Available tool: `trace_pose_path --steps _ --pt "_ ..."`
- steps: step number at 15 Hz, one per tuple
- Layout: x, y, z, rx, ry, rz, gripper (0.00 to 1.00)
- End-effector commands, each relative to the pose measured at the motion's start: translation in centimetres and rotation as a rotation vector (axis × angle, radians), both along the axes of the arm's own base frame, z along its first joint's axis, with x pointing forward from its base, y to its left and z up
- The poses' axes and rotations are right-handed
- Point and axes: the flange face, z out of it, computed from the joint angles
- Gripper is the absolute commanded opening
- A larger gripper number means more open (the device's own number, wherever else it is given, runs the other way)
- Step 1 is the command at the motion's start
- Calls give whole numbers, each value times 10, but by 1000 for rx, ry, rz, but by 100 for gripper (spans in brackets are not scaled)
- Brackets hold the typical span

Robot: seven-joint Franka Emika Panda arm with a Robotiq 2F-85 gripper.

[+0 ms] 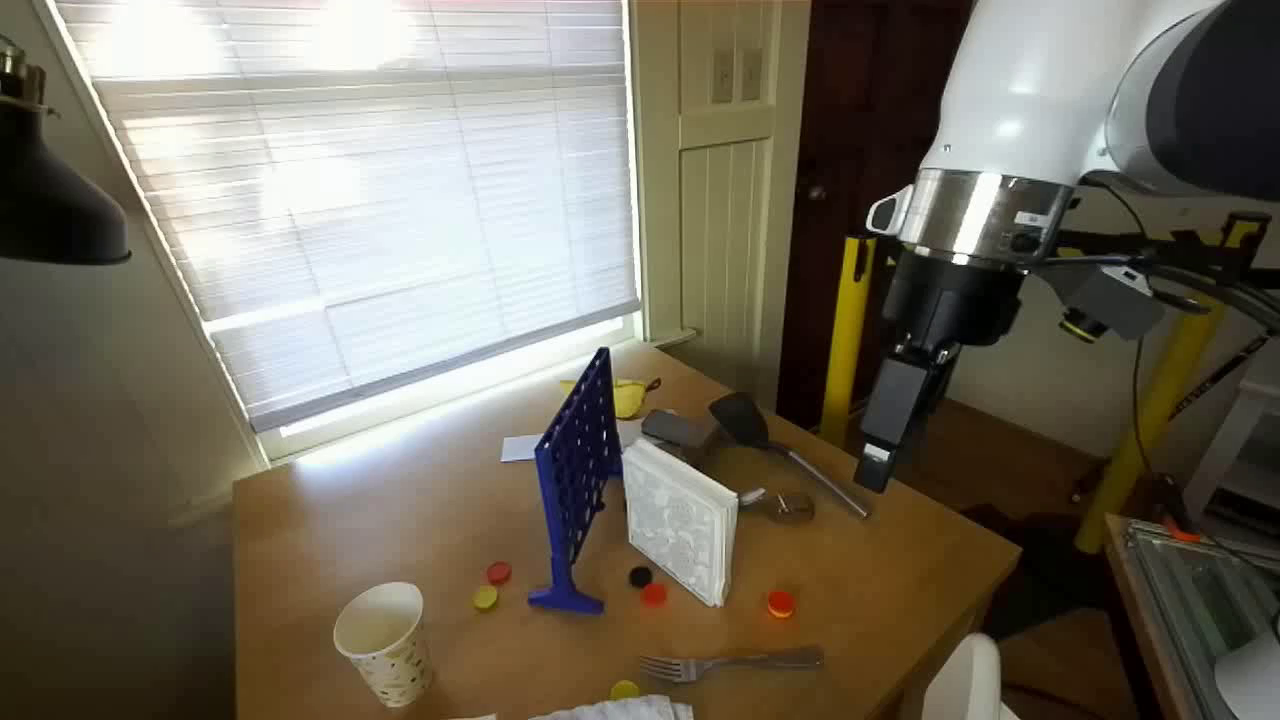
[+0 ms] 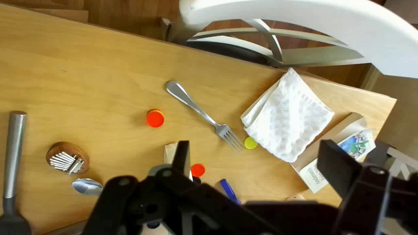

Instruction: Put the silver fork inside the blue object

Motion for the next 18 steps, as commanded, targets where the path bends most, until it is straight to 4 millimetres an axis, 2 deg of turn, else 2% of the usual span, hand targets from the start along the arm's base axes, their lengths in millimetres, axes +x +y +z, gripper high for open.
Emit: trace_pose_path --steps 1,11,14,18 --pt "0 0 1 0 1 0 100" --pt "0 0 1 0 1 0 100" --pt "12 -7 -19 -17 -3 92 100" --pt "19 1 -63 -64 -13 263 100"
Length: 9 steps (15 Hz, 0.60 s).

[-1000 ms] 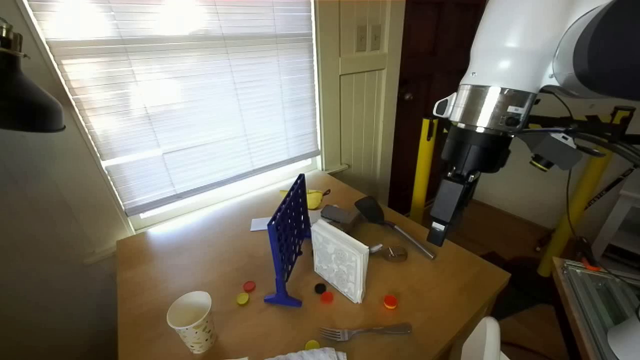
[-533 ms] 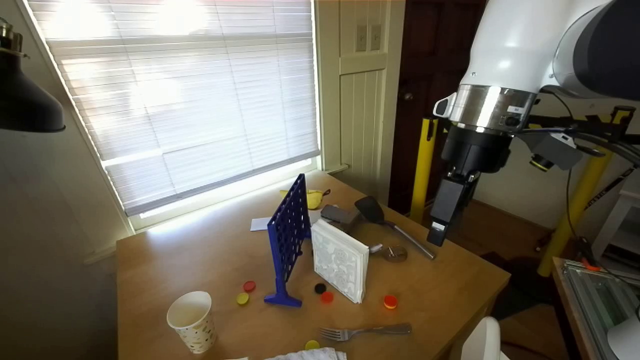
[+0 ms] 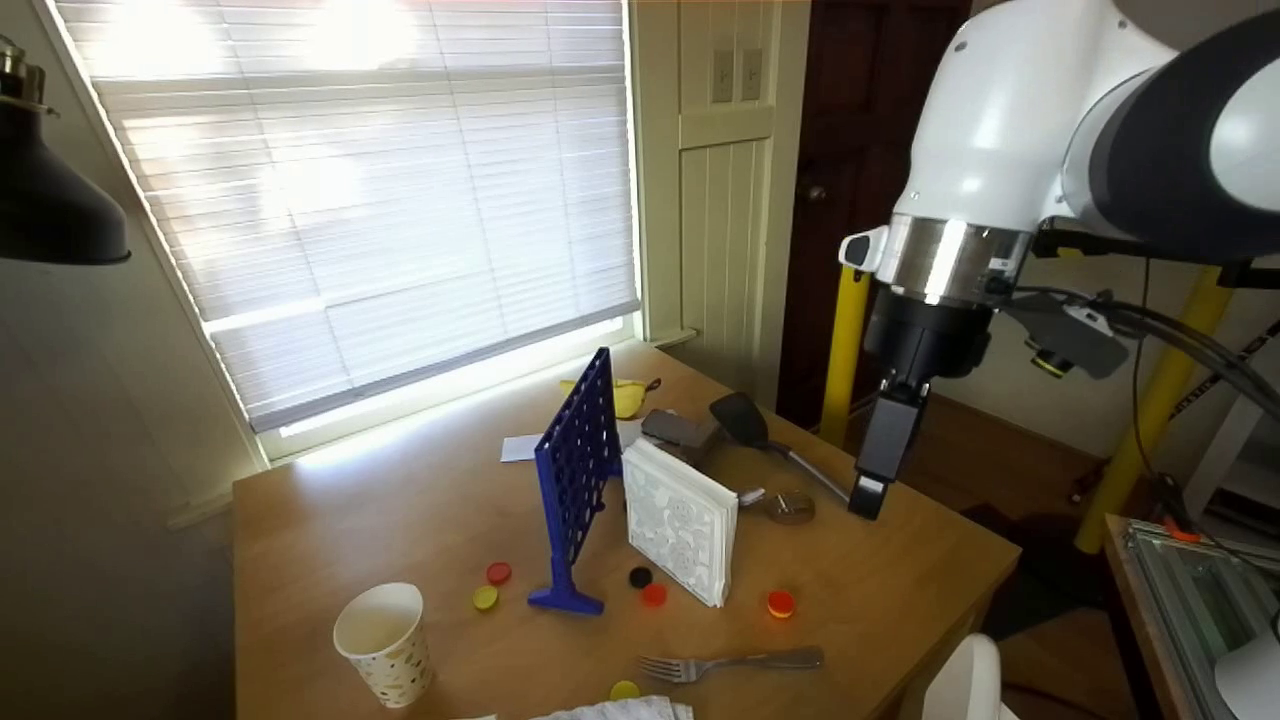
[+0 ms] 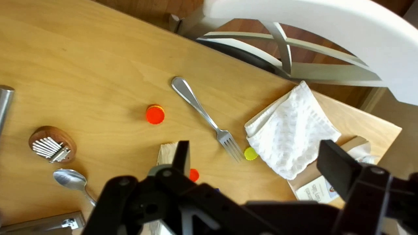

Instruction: Put the silver fork inside the blue object

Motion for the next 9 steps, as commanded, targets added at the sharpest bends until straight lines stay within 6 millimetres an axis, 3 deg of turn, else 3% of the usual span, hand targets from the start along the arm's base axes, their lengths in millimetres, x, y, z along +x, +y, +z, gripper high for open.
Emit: trace_pose_path --steps 1,4,9 --pt "10 11 -43 -54 -23 173 100" --pt "17 20 -76 -116 -38 322 100" --pt "8 19 -138 -240 -176 502 100"
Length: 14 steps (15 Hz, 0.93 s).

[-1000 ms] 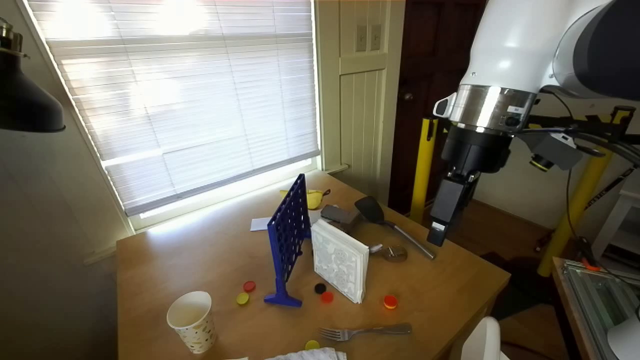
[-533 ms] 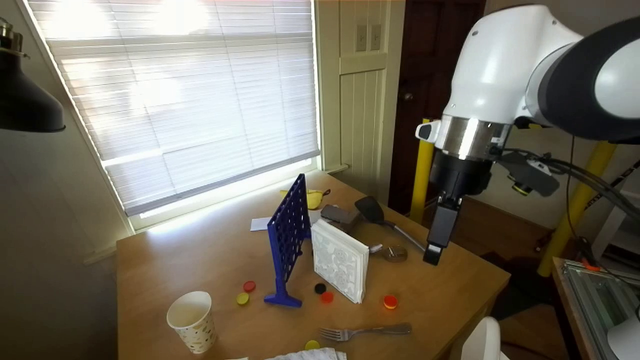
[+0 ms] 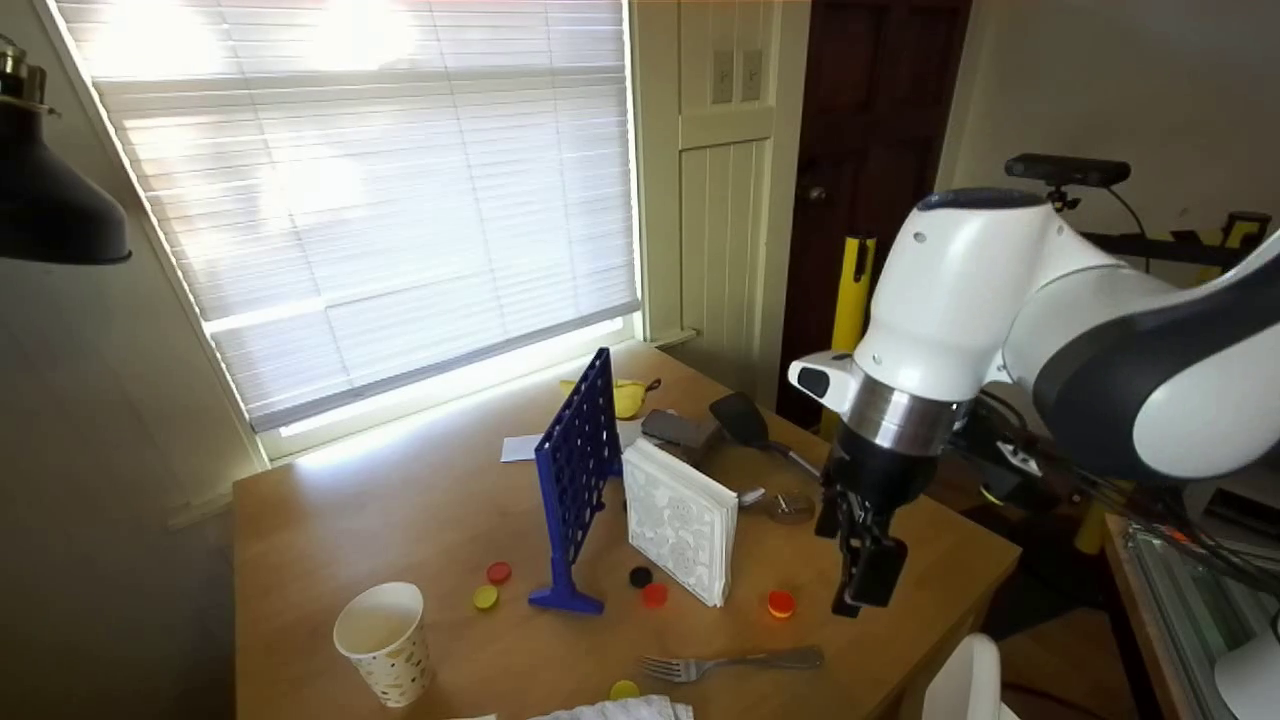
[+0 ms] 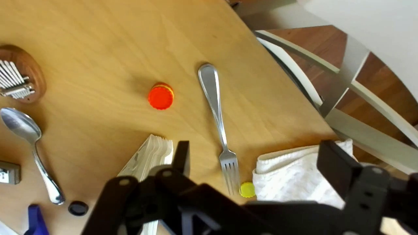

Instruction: Put the silver fork inside the blue object

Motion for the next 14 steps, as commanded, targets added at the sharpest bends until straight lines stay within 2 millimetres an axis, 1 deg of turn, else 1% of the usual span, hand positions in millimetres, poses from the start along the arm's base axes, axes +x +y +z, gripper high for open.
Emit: trace_pose_path --steps 1,2,3,7,11,14 --pt "-1 0 -11 -21 -34 40 100" --pt "-4 -1 -21 -25 -34 43 100" --pt "-3 -2 -23 -25 -29 42 100" --pt "-1 0 -15 -23 -42 42 100" --pt "24 -2 -48 -32 -35 68 100" --pt "41 7 -79 -26 -18 105 100"
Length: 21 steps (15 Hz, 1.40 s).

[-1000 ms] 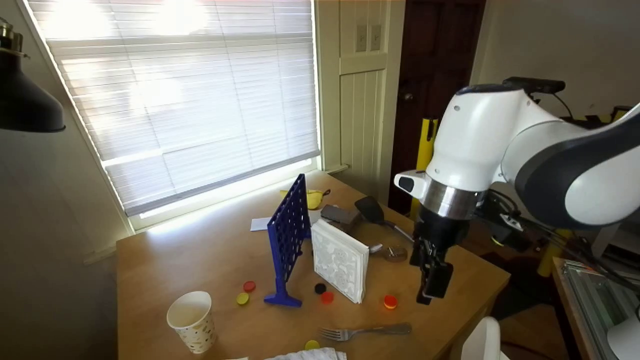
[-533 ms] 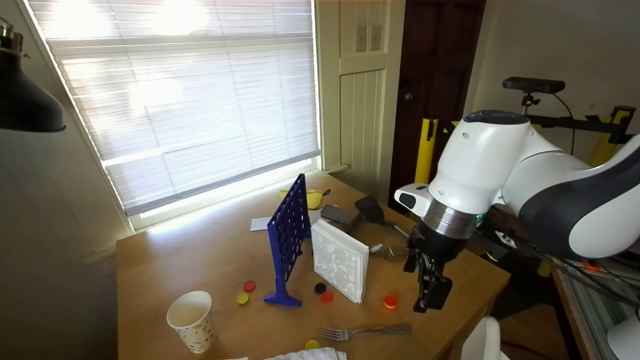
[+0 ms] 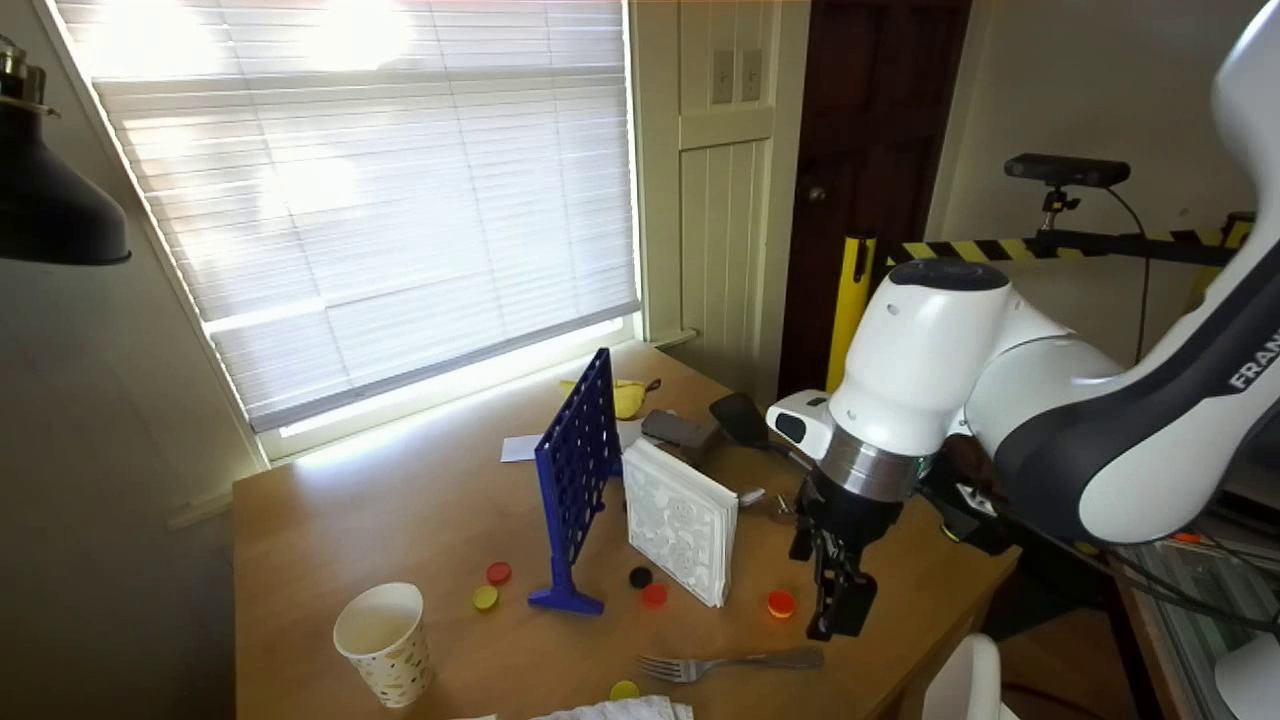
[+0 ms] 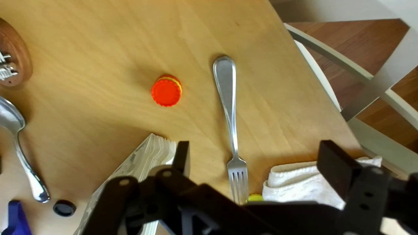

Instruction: Put the silver fork inside the blue object

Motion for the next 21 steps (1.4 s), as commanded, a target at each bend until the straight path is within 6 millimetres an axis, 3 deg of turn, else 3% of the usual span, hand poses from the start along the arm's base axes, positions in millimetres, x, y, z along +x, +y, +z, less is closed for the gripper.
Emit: trace_pose_path --steps 1,8,9,10,12,16,21 --pt "30 10 -43 0 16 57 100" --pt "57 21 -84 -15 -39 146 100" --pt "60 22 -87 -14 -48 151 90" --pt "63 23 -91 -12 -56 154 90" --pt "66 27 -96 -3 -62 155 74" --pt "73 35 -104 13 -82 151 53" --pt "78 39 -109 10 -88 150 48"
